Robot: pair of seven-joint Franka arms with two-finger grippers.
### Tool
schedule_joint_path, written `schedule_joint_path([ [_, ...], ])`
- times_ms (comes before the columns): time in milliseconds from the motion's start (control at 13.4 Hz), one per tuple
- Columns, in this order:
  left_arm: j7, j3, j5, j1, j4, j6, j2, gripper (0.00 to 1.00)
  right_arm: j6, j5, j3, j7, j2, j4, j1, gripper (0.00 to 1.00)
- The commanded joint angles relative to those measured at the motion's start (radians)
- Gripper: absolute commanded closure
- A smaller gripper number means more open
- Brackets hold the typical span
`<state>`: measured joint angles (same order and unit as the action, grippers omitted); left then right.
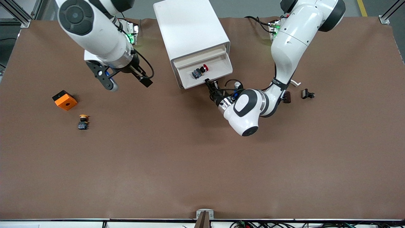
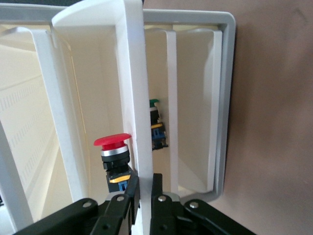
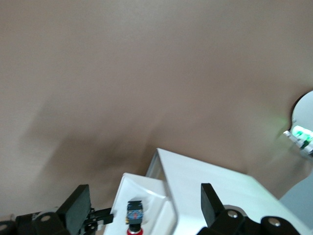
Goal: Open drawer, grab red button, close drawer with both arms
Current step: 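Grasp the red button in the drawer with the right gripper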
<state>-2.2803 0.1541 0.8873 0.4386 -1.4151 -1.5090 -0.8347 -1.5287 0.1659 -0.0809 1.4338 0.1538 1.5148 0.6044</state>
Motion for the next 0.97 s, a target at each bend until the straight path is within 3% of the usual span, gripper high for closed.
schedule_joint_path([
  [0,0.018,-0.002,0.024,-0.024,0.042,-0.005,-0.018,0.91,-0.024,0.009,-0.01,0.138,0.047,-0.034,0.078,0.0],
  [75,0.019,-0.002,0.024,-0.029,0.042,-0.011,-0.017,0.83,-0.048,0.004,-0.01,0.167,0.053,-0.033,0.104,0.0],
  [150,0.025,-0.002,0.024,-0.034,0.048,-0.013,-0.017,0.58,-0.071,0.003,-0.01,0.201,0.065,-0.033,0.129,0.0],
  [224,0.03,-0.002,0.024,-0.035,0.057,-0.013,-0.017,0.01,-0.086,0.006,-0.01,0.236,0.081,-0.033,0.146,0.0],
  [524,0.03,-0.004,0.01,-0.046,0.111,-0.008,-0.003,0.0,-0.146,0.012,-0.01,0.246,0.16,-0.031,0.204,0.0],
  [673,0.028,-0.043,-0.019,-0.047,0.154,-0.001,0.02,0.0,-0.2,0.015,-0.01,0.238,0.219,-0.03,0.233,0.0],
  [898,0.03,-0.074,-0.173,-0.05,0.206,0.001,0.057,0.0,-0.238,0.015,-0.008,0.228,0.273,-0.021,0.288,0.0],
])
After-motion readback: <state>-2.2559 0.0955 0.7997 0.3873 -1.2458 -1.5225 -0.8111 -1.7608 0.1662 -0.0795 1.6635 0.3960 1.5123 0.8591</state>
